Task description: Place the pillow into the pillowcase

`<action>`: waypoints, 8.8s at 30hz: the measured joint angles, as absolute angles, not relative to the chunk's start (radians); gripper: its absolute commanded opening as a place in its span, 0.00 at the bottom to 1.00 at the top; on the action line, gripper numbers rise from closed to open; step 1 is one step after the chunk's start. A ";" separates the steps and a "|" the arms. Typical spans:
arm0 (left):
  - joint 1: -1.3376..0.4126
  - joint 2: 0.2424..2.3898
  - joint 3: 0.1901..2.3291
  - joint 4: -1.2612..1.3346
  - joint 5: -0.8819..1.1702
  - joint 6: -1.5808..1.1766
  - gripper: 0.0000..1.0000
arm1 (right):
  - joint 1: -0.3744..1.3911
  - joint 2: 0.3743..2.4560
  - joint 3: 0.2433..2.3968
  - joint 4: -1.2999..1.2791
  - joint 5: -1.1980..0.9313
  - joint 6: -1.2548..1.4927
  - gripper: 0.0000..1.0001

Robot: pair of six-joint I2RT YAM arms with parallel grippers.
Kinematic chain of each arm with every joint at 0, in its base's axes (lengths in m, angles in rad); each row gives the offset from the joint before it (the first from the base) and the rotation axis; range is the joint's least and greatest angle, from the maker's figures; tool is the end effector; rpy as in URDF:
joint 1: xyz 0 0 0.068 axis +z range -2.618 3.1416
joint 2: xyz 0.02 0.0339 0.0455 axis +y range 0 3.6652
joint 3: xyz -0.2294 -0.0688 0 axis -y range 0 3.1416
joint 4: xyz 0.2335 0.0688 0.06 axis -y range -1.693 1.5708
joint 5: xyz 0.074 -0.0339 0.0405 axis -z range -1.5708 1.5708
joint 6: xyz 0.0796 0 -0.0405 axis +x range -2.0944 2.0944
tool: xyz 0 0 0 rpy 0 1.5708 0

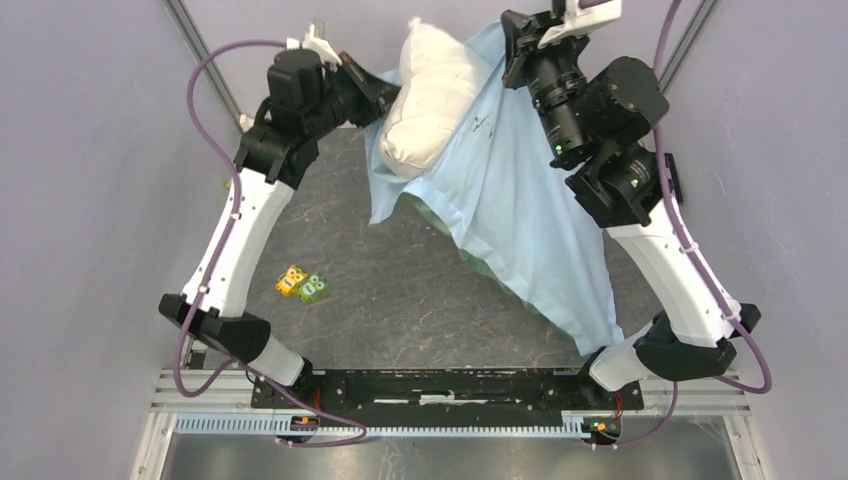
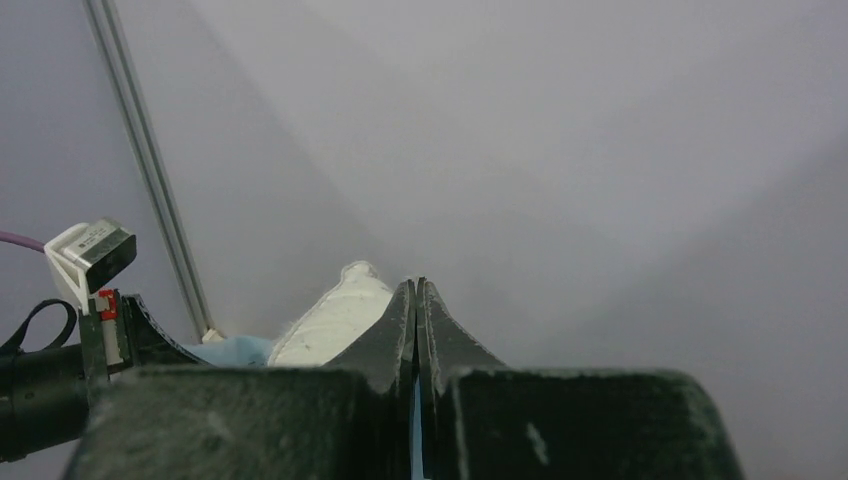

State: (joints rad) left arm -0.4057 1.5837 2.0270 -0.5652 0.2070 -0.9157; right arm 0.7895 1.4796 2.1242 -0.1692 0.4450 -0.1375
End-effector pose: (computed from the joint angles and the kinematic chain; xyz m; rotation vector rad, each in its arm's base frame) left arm 0.3233 -0.1567 0.4788 -0.2977 1.8062 -1.1395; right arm 0.2211 0.1742 0.5970 -0.1244 1.1444 0.3354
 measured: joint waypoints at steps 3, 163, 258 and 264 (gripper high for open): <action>-0.432 1.489 1.832 -0.553 0.178 -0.881 0.02 | 0.789 1.510 2.129 -0.188 0.409 -0.125 0.00; -0.072 1.057 0.612 -0.402 0.295 -0.836 0.79 | 1.000 2.056 1.762 -0.421 0.600 -0.104 0.00; -0.828 1.511 0.694 0.388 -0.118 -1.113 0.11 | 0.817 1.117 1.216 -0.210 0.026 0.249 0.00; -0.788 1.325 0.590 0.332 -0.067 -1.063 0.05 | 0.815 1.090 1.211 -0.270 0.123 0.188 0.00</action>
